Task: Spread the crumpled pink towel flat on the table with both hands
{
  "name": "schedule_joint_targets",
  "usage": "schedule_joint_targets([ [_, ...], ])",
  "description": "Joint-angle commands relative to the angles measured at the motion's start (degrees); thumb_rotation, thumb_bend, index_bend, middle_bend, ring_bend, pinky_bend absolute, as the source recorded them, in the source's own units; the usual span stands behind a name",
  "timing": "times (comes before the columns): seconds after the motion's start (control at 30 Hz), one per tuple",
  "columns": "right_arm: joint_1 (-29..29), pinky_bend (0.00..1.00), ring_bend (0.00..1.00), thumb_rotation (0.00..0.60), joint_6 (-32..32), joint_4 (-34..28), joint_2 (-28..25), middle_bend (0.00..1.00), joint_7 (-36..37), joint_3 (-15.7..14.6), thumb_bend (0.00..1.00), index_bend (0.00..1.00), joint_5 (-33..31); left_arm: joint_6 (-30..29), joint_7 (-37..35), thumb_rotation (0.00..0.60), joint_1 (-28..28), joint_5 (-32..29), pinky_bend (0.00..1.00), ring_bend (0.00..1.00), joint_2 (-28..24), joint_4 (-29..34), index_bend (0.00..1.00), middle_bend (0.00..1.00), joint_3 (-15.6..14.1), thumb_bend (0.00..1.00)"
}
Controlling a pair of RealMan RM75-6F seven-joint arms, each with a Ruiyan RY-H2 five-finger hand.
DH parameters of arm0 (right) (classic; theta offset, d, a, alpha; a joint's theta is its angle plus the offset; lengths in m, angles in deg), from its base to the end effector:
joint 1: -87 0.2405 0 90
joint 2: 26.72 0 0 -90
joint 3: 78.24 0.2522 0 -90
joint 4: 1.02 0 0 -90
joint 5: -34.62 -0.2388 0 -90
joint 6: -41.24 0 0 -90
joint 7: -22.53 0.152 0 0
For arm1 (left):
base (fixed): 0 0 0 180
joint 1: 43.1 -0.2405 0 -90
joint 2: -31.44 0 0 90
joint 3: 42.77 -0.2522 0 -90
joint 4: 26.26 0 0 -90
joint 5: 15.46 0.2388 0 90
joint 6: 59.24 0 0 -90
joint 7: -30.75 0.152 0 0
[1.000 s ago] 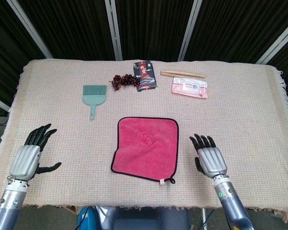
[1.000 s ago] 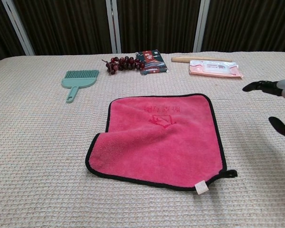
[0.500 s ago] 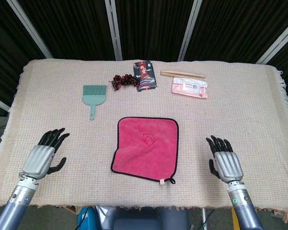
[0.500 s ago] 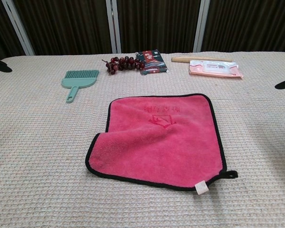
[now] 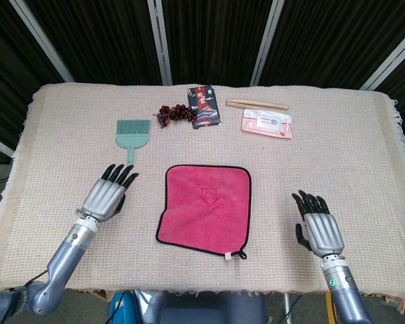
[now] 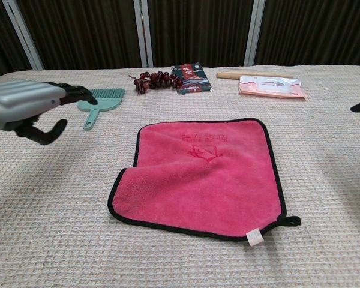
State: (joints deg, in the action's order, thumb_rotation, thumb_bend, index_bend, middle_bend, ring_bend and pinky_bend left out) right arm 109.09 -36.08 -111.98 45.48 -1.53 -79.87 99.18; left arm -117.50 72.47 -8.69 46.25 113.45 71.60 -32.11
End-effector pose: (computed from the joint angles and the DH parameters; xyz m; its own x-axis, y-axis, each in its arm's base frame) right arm -0.2212 -0.2257 0.0388 0.3563 -0.2682 0.8950 -0.9327 -0.0445 0.3580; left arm -0.1570 0.3158 -0.0167 0.6395 0.1963 0.7433 0.7520 -0.3605 -0.5518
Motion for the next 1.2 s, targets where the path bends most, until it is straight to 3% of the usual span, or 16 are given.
schedule_joint_targets([
  [0.03, -0.3, 0.0, 0.0, 0.6, 0.2, 0.1, 0.1, 0.0, 0.3, 0.3, 0.62, 0.0, 0.3, 2.2, 3.9, 0.6, 3.7, -4.3, 0.0, 0.0, 4.0, -3.9, 0.1, 0.02, 0.9, 0.77],
  [0.37, -1.3, 0.0, 0.0, 0.6, 1.0, 0.4, 0.2, 0.0, 1.0, 1.4, 0.62, 0.0, 1.2, 3.5, 9.4, 0.6, 10.6, -12.5, 0.0, 0.0, 12.2, -12.4, 0.1, 0.03, 0.9, 0.78],
  [0.63, -1.7, 0.0, 0.0, 0.6, 2.1, 0.8, 0.1, 0.0, 1.3, 2.3, 0.62, 0.0, 1.1, 4.1, 9.0, 0.6, 13.8, -13.1, 0.0, 0.0, 16.6, -17.0, 0.1, 0.03, -0.1, 0.79],
  [1.2, -2.6, 0.0, 0.0, 0.6, 3.3, 0.6, 0.2, 0.0, 1.3, 3.2, 0.62, 0.0, 1.3, 3.7, 11.0, 0.6, 16.3, -15.5, 0.0, 0.0, 20.2, -22.1, 0.1, 0.03, -3.3, 0.8],
])
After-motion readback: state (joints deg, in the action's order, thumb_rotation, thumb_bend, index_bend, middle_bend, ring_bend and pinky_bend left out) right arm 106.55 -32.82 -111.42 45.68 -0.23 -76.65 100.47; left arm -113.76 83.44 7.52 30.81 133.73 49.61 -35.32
